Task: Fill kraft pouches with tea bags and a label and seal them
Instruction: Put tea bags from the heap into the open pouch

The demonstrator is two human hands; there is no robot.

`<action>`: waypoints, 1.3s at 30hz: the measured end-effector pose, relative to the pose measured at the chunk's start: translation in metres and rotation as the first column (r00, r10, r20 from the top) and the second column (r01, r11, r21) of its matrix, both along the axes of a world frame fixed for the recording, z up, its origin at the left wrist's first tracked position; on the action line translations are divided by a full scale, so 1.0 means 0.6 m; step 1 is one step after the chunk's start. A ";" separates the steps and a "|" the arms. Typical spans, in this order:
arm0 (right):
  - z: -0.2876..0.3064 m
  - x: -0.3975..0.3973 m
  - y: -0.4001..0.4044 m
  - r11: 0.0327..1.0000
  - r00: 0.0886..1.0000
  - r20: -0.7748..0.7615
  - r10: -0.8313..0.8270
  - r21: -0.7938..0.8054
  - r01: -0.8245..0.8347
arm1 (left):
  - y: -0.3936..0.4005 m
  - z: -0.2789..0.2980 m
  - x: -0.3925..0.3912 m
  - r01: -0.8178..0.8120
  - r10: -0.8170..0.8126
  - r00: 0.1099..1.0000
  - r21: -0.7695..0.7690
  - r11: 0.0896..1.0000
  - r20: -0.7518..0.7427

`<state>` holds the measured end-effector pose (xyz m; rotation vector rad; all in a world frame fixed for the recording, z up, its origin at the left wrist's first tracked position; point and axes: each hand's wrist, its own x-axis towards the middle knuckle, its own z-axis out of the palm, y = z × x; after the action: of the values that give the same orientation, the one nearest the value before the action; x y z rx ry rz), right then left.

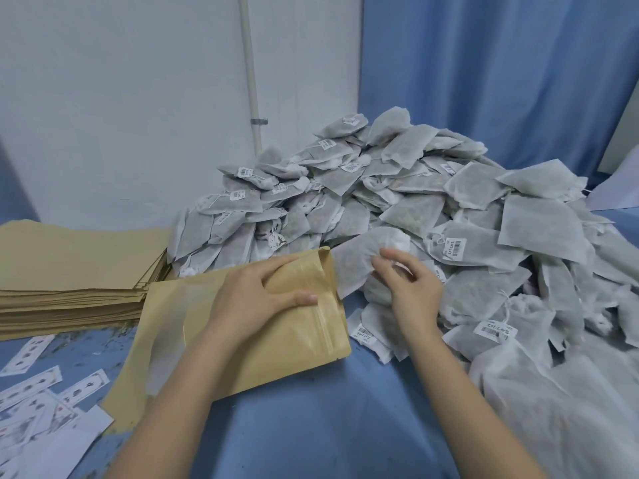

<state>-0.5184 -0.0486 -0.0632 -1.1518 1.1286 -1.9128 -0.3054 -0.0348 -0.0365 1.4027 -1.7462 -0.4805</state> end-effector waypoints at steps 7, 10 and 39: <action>-0.009 0.020 0.026 0.945 0.924 0.199 0.326 -0.103 -0.311 | 0.001 0.019 0.002 -0.016 0.017 0.998 0.015 1.000 -0.054; -0.007 0.026 0.027 0.874 0.870 0.079 0.486 -0.072 -0.481 | 0.007 0.024 -0.001 -0.019 0.019 0.998 -0.002 1.000 -0.062; -0.023 -0.031 -0.012 0.821 0.006 -0.919 0.394 0.355 0.447 | 0.015 -0.008 -0.007 -0.013 0.011 1.000 0.105 0.994 0.021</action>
<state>-0.5370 -0.0559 -0.0768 -2.1460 2.2473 -0.1172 -0.3097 -0.0257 -0.0412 1.4957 -1.7491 -0.5611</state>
